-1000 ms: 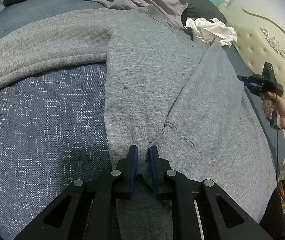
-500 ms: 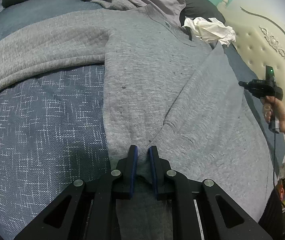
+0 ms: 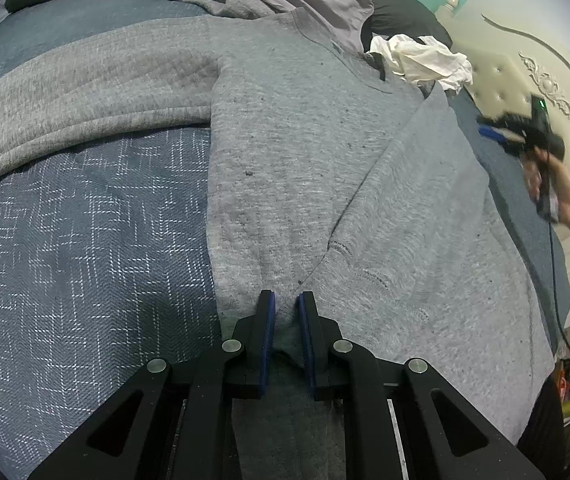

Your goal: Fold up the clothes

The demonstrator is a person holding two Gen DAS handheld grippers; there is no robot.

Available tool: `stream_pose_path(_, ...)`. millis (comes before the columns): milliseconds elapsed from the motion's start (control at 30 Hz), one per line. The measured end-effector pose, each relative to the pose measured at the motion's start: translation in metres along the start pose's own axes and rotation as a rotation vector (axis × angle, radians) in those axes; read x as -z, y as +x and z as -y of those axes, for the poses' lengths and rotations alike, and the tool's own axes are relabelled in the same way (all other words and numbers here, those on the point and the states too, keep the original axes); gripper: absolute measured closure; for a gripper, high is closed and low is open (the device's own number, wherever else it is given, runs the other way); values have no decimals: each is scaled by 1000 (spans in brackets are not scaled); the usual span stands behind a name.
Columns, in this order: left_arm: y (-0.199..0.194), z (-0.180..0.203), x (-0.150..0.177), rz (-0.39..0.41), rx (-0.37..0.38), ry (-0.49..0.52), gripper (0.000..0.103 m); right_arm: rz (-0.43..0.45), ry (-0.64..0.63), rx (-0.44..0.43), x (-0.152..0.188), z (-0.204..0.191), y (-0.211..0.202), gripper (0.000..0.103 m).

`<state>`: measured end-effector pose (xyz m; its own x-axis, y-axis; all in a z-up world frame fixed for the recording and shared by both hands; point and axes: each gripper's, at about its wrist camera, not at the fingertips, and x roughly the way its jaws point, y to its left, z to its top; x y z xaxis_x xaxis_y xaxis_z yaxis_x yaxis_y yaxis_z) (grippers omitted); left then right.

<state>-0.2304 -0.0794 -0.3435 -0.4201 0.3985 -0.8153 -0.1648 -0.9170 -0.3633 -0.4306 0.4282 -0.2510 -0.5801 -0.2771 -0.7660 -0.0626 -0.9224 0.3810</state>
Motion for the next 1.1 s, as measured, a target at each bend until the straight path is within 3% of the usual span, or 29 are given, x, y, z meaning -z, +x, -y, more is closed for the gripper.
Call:
stream_pose_path(133, 0, -1, 1, 0, 3, -2, 90, -1, -74, 33, -30, -43, 23, 73)
stream_pose_path(233, 0, -3, 1, 0, 5, -2, 90, -21, -143, 111, -49, -69, 46, 73)
stream_pose_path(467, 1, -6, 1, 0, 14, -6, 90, -90, -200, 249, -66, -90, 90, 73)
stream_pose_path(567, 0, -7, 2, 1, 17, -8, 90, -102, -222, 293, -67, -91, 103, 75)
stream_pose_path(600, 0, -8, 2, 1, 18, -9, 90, -95, -214, 307, -68, -88, 104, 88)
stream_pose_path(700, -1, -7, 2, 1, 15, -7, 90, -70, -185, 337, -71, -79, 106, 97)
stream_pose_path(1100, 2, -4, -2, 9, 14, -8, 89, -47, -129, 398, -82, -47, 125, 99)
